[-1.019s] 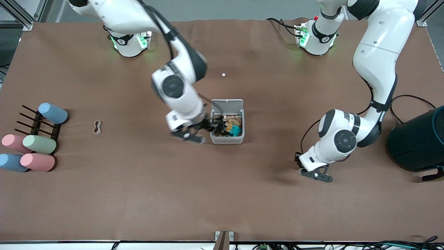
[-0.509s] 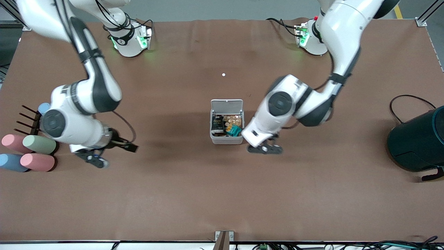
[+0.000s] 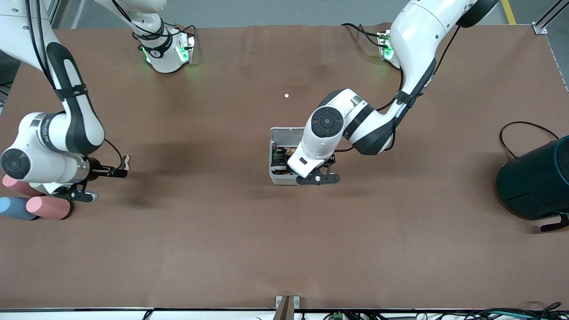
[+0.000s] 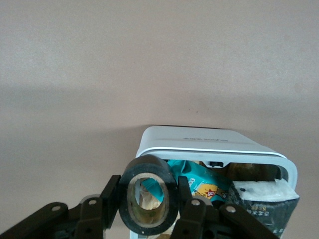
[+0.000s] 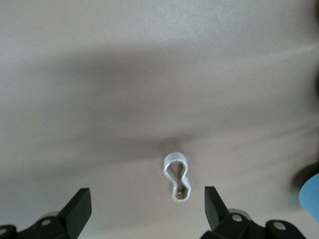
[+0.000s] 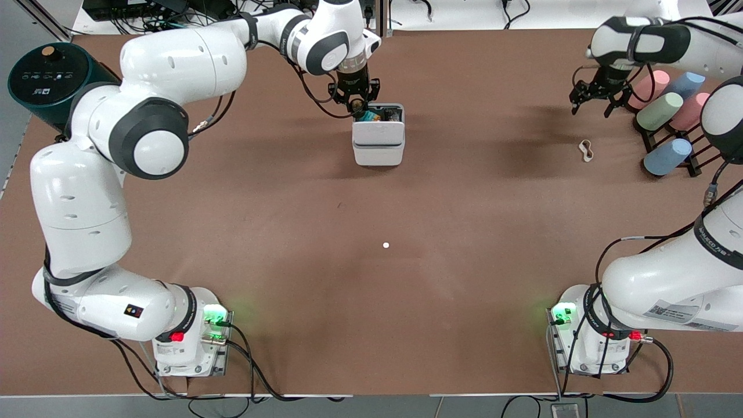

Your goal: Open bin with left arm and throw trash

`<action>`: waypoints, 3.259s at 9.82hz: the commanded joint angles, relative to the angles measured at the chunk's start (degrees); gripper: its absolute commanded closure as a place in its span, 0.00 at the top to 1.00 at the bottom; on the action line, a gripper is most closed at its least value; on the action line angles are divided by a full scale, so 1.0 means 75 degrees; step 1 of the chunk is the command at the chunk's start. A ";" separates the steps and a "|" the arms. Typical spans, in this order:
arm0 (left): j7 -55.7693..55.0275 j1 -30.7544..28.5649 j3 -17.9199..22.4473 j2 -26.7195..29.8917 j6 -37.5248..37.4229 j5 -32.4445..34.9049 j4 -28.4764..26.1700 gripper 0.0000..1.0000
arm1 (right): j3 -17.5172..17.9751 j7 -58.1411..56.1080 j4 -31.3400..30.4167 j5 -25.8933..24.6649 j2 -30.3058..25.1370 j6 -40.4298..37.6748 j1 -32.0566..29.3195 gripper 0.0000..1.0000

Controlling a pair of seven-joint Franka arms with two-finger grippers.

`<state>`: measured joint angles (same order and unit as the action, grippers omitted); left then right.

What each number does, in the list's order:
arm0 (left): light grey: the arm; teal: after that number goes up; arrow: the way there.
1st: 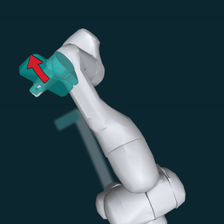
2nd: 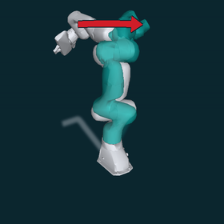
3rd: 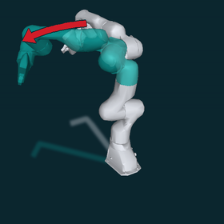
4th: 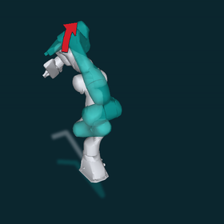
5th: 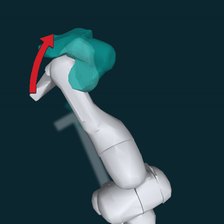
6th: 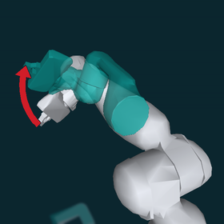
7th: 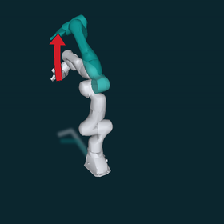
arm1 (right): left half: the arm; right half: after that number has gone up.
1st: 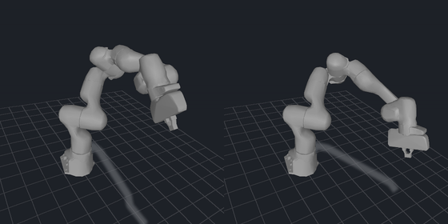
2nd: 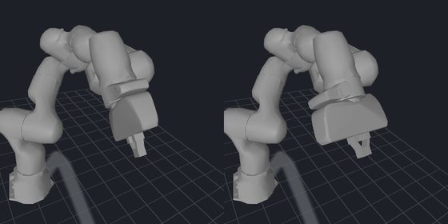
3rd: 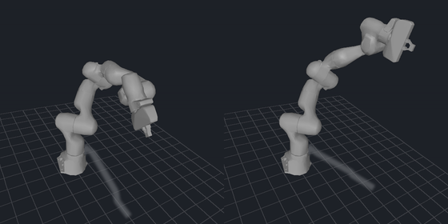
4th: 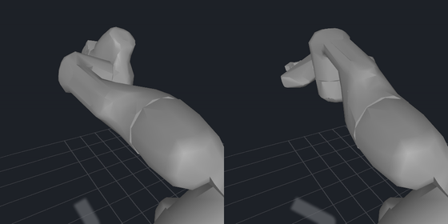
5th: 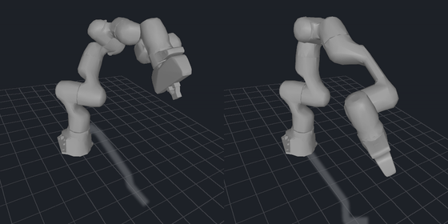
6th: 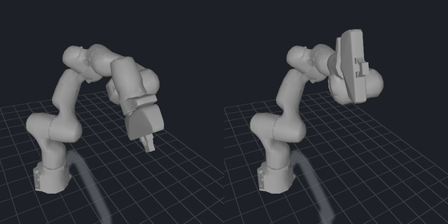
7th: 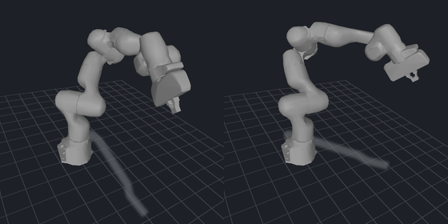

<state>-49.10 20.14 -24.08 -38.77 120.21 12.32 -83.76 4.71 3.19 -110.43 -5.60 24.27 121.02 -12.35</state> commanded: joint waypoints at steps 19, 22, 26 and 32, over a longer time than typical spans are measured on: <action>0.6452 -0.2006 0.3105 0.4618 -0.4779 -0.1173 0.0012 1.00 | 0.1693 0.9394 0.2817 0.1286 0.0794 0.1322 0.4818 0.00; 0.6500 -0.2227 0.3105 0.4700 -0.4020 -0.1465 -0.0046 1.00 | 0.1669 0.9383 0.2805 0.1193 0.1133 0.1512 0.5021 0.07; 0.6465 -0.2580 0.3082 0.5345 -0.4052 -0.1537 -0.0680 1.00 | 0.1646 0.9383 0.2770 0.1146 0.1205 0.1442 0.5314 1.00; 0.6289 -0.2487 0.3058 0.5122 -0.4286 -0.1455 -0.0305 1.00 | 0.1622 0.9313 0.3049 0.1274 0.0692 0.0615 0.4546 1.00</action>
<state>-1.42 1.31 -1.15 -0.18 88.62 1.81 -86.75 16.33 73.07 -88.63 4.04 32.77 130.10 26.20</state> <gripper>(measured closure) 0.000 0.000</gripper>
